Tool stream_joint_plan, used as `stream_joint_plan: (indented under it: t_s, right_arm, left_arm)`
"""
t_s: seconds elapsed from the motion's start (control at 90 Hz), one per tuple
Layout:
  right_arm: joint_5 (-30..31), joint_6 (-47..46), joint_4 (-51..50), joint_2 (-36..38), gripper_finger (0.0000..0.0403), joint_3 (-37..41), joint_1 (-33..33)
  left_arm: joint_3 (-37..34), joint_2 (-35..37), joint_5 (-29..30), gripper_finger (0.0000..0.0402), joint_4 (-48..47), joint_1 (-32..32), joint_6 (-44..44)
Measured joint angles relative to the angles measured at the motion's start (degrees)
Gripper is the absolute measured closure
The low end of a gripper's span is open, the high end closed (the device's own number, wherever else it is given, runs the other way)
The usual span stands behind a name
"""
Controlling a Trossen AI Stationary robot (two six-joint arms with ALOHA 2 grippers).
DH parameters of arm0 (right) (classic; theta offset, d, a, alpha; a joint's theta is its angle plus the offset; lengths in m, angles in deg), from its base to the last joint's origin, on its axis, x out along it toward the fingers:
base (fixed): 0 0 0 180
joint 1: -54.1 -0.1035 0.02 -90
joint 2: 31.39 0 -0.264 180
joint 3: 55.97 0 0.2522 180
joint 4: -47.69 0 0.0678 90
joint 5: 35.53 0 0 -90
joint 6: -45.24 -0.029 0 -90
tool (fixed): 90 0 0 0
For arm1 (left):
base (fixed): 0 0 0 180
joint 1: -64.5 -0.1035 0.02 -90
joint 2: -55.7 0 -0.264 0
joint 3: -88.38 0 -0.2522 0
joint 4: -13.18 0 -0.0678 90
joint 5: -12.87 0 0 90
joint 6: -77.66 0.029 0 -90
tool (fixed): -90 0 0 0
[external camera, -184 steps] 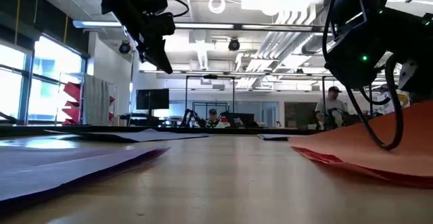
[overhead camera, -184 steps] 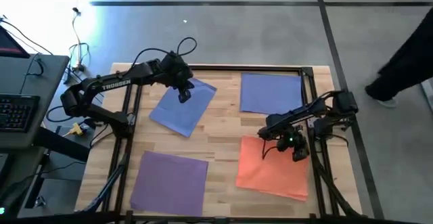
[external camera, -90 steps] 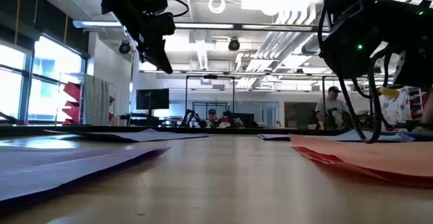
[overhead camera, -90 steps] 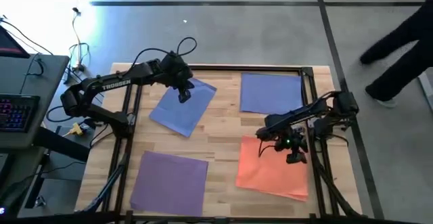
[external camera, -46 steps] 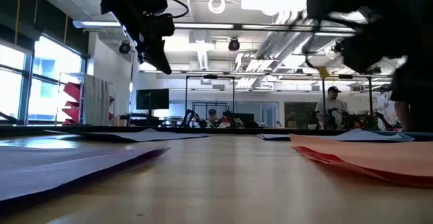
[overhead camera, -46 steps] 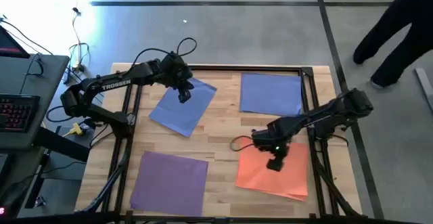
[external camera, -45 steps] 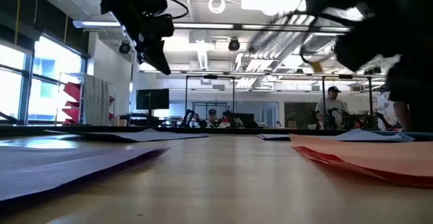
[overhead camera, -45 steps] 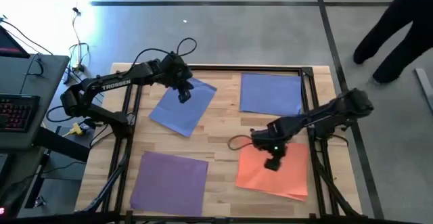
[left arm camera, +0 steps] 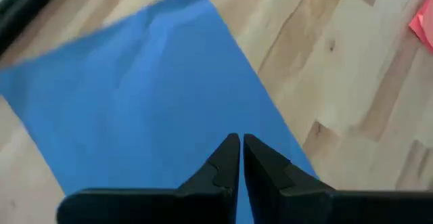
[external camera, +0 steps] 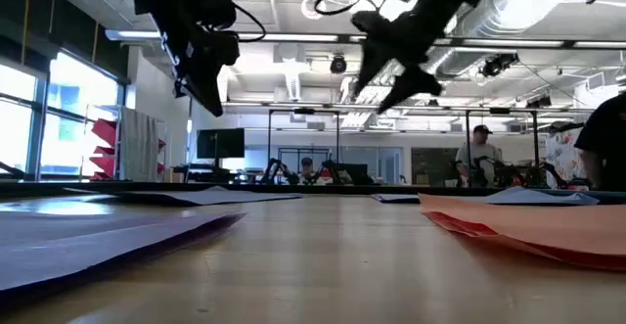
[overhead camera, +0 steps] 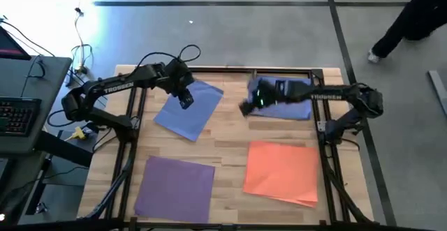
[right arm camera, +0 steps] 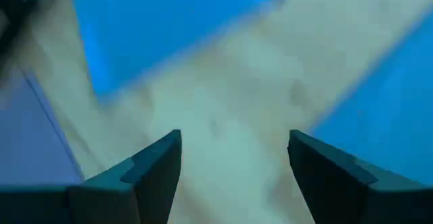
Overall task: Organize paper
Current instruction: Stack the blue colored paper on top of the blue colored paper
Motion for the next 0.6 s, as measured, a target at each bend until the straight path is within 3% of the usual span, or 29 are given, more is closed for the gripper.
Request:
stream_joint_plan:
  t_s: [0.178, 0.278, 0.4, 0.6]
  right_arm:
    - [-5.8, 9.0, 8.6, -6.5, 0.0153, -4.5, 8.5]
    - [-9.7, 13.9, 7.6, -13.9, 0.0153, -11.3, 9.9]
    - [-10.2, 19.1, 5.0, -23.7, 0.0153, -21.0, 10.3]
    - [-10.1, 19.4, 0.7, -36.5, 0.0153, -35.4, 10.6]
  left_arm:
    - [0.0, 3.3, 0.3, 0.0402, -2.5, 2.4, -8.1]
    - [0.0, 4.9, 0.5, 0.0402, -4.0, 4.3, -14.7]
    - [0.0, 6.5, 2.2, 0.0402, -7.7, 6.7, -21.6]
    - [-1.2, 7.0, 7.9, 0.0402, -16.4, 10.6, -33.1]
